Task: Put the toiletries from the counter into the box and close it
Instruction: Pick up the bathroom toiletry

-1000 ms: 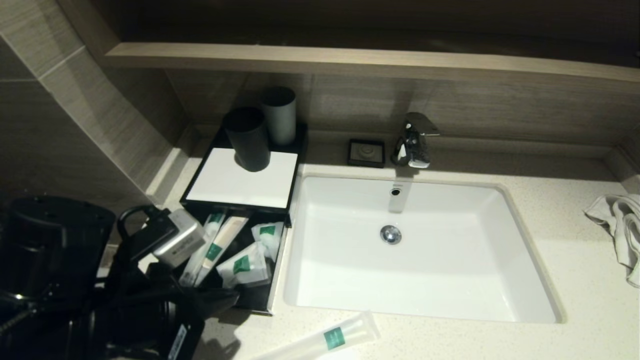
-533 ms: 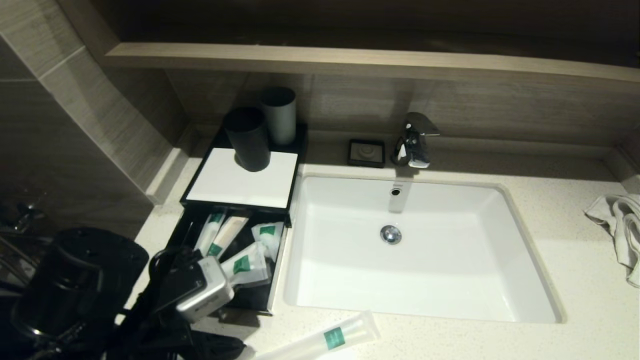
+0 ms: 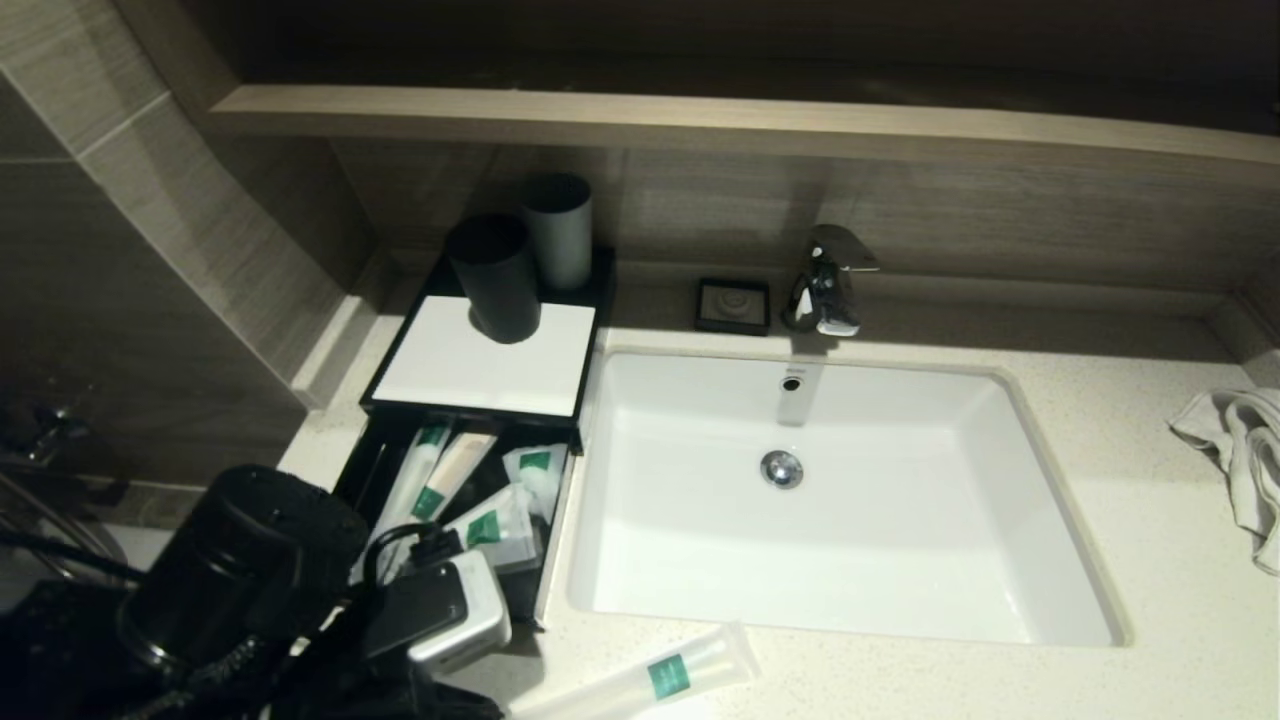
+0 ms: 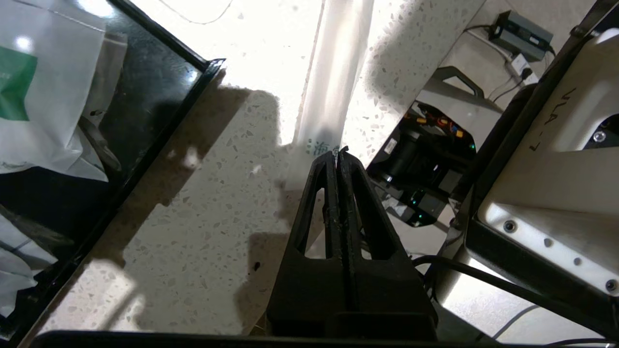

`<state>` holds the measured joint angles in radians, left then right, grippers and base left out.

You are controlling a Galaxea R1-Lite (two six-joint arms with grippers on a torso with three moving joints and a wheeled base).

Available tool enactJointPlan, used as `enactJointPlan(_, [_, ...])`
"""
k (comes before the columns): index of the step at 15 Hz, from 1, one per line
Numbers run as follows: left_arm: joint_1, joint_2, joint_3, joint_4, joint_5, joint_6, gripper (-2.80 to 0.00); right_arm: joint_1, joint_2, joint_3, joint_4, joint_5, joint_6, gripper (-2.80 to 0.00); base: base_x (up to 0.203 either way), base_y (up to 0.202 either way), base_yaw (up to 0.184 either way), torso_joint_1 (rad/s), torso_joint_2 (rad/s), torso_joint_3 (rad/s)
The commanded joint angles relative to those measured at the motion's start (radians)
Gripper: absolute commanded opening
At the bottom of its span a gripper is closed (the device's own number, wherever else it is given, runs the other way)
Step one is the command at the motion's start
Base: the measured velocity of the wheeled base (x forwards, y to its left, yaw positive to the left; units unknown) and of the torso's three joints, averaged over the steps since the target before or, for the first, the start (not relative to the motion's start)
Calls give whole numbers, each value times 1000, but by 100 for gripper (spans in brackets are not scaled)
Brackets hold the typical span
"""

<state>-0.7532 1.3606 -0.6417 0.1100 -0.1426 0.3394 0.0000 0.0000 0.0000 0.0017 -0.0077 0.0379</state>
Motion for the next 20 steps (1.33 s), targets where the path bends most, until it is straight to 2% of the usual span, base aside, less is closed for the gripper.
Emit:
enactJointPlan(1, [-6,39,-3,-1,3,25,-280,0,1,0,-1,0,0,-280,0,0,0,0,0,0])
enactJointPlan(6, [-28,91,-38,-4,3,107,-280,0,0,0,0,0,0,-280,0,0,0,0,0,0])
enactJointPlan(14, [-91,143,-84,2,6,107,-280,0,0,0,0,0,0,-280,0,0,0,0,0,0])
enactJointPlan(16, [-116,156,-84,0,40,109,-280,0,0,0,0,0,0,-280,0,0,0,0,0,0])
enactJointPlan(20, [-160,205,-104,-2,67,112,-280,0,2,0,0,0,0,-280,0,0,0,0,0,0])
